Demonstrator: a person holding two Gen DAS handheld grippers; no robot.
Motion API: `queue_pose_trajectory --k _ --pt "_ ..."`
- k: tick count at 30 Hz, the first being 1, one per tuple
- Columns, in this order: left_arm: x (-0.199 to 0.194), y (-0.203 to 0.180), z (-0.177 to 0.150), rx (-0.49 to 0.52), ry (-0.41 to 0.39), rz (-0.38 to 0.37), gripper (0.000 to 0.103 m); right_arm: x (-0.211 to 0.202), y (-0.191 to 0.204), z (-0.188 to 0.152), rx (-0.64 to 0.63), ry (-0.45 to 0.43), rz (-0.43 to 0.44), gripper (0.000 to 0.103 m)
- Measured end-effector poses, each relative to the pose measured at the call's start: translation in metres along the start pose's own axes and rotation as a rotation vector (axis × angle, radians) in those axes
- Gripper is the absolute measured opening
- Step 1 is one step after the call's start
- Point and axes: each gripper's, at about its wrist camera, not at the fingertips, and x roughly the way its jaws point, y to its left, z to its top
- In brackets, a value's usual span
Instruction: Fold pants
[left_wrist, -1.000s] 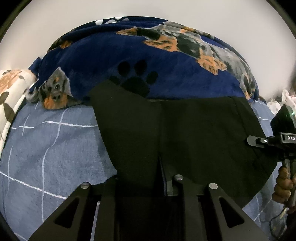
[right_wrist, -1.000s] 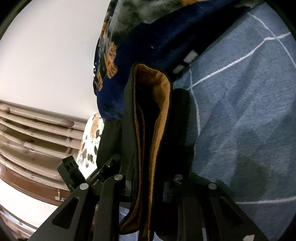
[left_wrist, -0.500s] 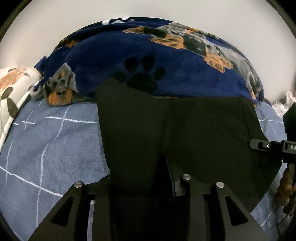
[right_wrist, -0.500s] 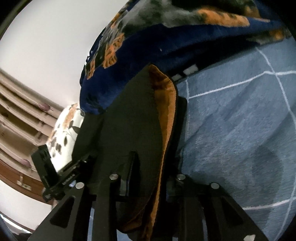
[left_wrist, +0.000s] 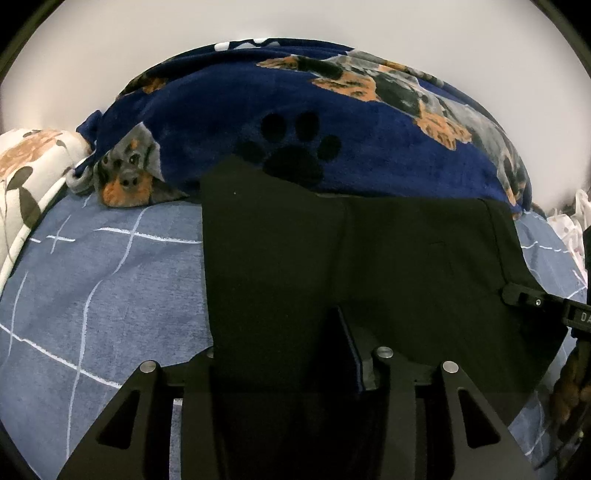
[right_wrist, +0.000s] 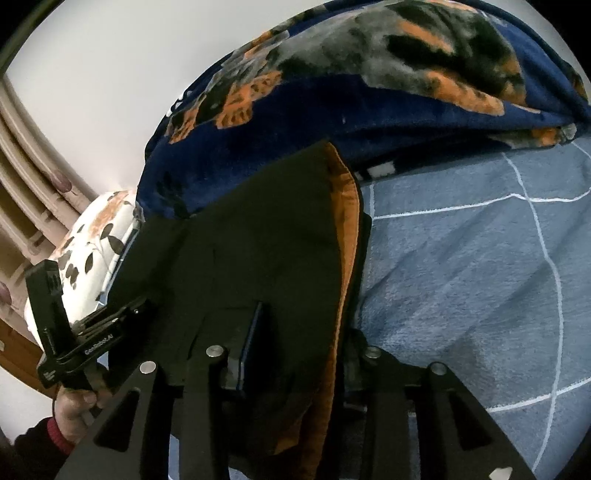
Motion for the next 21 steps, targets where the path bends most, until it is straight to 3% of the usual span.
queue_pose_trajectory --k 21 --pt "-0.0002 0.0005 0.0003 -0.005 -0.001 0.028 0.051 -0.0006 0.0072 -0.004 -0.024 -0.04 -0.056 0.038"
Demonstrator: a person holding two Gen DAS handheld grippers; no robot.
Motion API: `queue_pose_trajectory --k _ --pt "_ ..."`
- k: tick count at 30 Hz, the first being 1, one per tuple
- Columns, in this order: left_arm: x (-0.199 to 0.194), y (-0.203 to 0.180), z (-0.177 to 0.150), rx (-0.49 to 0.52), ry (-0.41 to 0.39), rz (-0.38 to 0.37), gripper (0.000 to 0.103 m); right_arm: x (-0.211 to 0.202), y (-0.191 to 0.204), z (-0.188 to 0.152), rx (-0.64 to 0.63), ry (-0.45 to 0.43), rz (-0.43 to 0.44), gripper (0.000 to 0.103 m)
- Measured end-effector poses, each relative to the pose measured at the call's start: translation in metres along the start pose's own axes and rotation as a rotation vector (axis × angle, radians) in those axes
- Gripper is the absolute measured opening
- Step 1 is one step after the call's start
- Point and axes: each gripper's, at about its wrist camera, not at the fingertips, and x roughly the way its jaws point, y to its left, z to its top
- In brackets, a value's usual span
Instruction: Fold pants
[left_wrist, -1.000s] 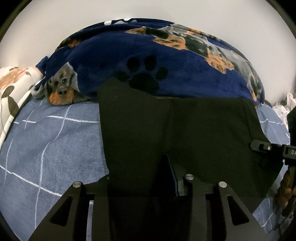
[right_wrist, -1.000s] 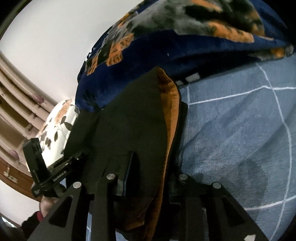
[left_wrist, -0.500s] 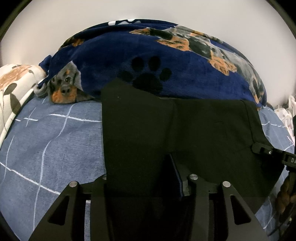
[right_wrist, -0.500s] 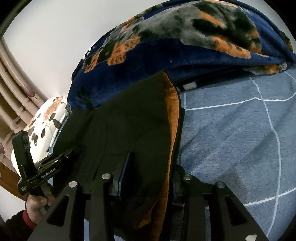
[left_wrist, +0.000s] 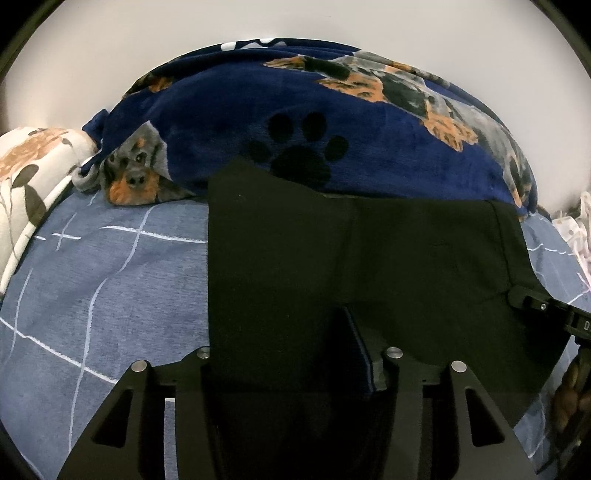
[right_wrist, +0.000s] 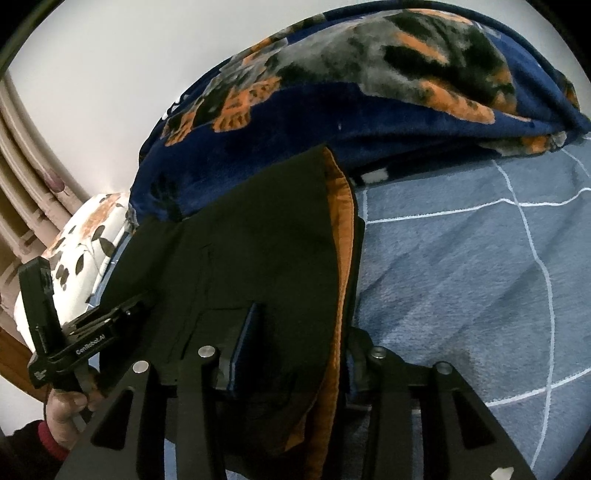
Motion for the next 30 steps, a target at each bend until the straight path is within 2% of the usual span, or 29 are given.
queue_pose_trajectory --k 16,30 --pt "-0.0001 -0.0024 0.0001 0.009 -0.003 0.038 0.057 0.0 0.0081 -0.0018 -0.041 -0.024 -0.067 0.043" --pt "0.0002 -0.0015 -0.0003 0.013 -0.004 0.046 0.058 0.0007 0.0085 -0.001 -0.046 -0.024 -0.067 0.044"
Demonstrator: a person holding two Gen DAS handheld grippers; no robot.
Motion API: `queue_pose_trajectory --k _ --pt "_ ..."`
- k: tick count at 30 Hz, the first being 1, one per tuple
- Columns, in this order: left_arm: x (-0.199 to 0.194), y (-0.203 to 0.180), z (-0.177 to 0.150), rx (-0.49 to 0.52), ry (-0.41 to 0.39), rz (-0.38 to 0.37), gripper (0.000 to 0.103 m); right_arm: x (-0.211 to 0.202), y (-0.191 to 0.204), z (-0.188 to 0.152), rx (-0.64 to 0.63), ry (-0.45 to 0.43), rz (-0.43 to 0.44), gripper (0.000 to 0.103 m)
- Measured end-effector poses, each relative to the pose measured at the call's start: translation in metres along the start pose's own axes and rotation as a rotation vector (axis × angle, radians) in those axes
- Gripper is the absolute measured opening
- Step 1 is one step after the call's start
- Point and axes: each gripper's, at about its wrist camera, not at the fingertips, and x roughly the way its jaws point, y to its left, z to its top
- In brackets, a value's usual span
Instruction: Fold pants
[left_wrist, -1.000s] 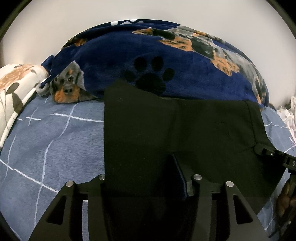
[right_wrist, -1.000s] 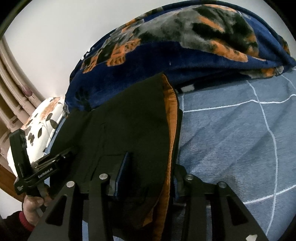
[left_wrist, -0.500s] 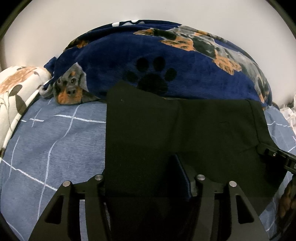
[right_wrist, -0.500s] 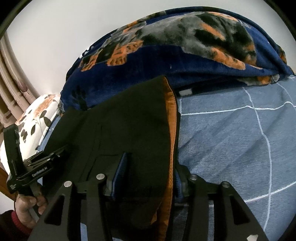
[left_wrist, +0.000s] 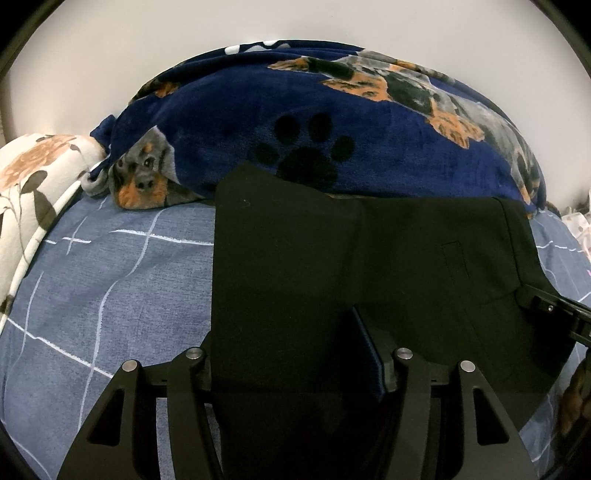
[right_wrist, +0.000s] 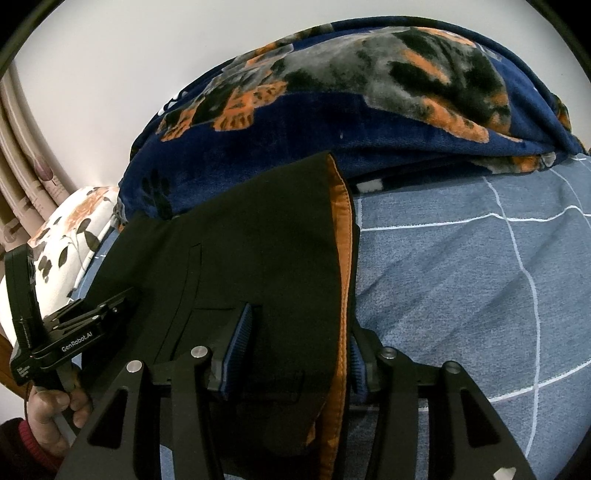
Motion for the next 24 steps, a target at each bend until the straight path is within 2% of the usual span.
queue_pose_trajectory --k 24 --pt "0.0 0.0 -0.0005 0.002 0.0 0.003 0.058 0.0002 0.0008 -0.0005 -0.001 -0.001 0.001 0.046"
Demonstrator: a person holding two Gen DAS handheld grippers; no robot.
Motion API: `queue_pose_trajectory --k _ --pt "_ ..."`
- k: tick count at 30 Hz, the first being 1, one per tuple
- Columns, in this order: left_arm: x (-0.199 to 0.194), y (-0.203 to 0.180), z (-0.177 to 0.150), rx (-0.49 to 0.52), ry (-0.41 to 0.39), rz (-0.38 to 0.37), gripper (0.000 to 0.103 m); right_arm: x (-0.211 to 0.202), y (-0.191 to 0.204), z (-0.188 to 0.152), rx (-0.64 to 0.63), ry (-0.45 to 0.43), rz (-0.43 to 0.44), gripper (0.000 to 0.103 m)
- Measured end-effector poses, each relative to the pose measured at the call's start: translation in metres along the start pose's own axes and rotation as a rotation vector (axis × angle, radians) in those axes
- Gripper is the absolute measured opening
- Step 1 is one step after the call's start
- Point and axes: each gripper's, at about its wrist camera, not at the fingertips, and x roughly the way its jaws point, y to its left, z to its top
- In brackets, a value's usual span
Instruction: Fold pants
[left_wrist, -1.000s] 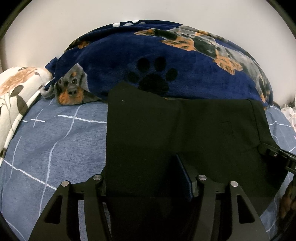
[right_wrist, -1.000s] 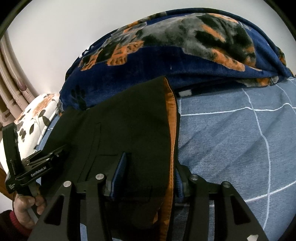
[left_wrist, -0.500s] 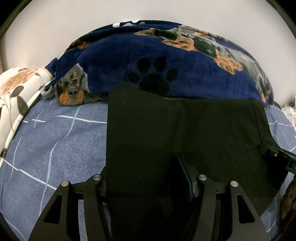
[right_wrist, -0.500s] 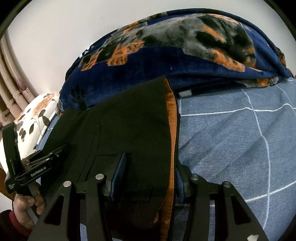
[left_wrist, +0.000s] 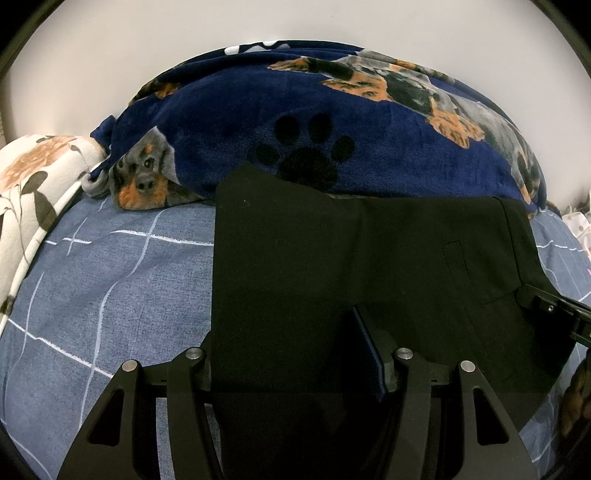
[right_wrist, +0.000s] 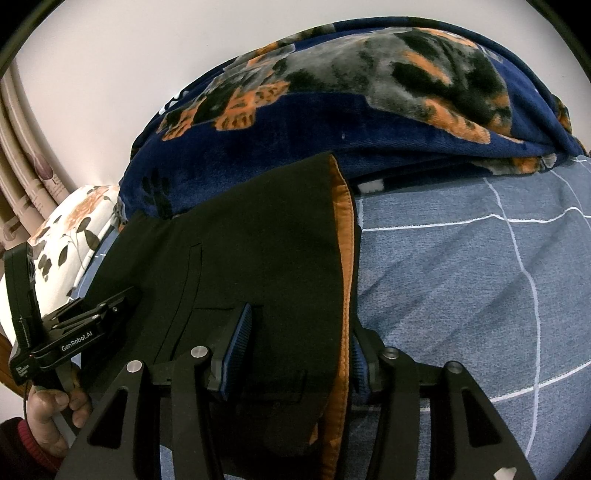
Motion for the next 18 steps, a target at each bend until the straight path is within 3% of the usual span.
queue_pose_trajectory --k 18 --pt "0.0 -0.0005 0.0 0.001 0.0 0.001 0.059 -0.0001 0.0005 -0.0007 -0.001 -0.001 0.001 0.047"
